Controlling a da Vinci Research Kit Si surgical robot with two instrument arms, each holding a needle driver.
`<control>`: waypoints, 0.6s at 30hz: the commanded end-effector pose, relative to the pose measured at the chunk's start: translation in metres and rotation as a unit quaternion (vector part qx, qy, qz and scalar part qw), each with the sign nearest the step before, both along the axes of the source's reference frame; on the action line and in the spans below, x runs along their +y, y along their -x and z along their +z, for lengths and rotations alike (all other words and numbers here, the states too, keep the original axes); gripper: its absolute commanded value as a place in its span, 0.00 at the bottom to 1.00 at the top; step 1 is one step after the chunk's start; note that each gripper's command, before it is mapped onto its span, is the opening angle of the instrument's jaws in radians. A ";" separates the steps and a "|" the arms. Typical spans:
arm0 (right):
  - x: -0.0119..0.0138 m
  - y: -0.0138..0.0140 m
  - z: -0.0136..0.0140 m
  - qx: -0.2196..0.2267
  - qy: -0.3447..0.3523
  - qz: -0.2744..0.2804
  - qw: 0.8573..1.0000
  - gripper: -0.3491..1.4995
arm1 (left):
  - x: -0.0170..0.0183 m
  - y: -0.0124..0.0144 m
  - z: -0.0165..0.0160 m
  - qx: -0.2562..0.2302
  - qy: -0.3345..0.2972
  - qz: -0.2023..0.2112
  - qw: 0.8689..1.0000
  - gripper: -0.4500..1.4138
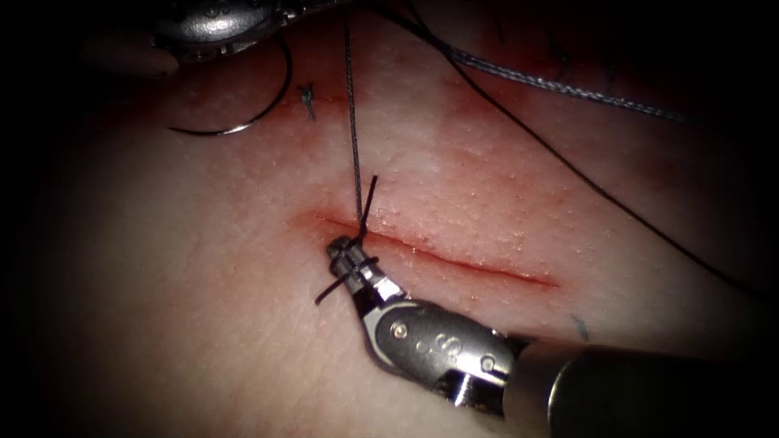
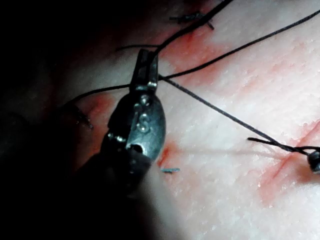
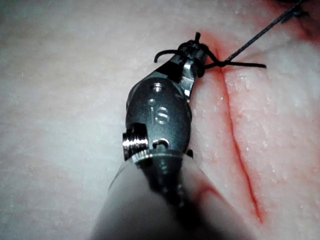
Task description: Wound Closure
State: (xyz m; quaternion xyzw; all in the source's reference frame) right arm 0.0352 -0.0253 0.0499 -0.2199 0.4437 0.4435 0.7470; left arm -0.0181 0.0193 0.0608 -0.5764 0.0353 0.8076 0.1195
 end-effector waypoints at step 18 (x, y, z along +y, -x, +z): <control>-0.0051 -0.0007 -0.0023 -0.024 -0.033 -0.033 0.999 0.00 | 0.0062 0.0003 -0.0010 0.034 0.027 -0.014 0.999 0.00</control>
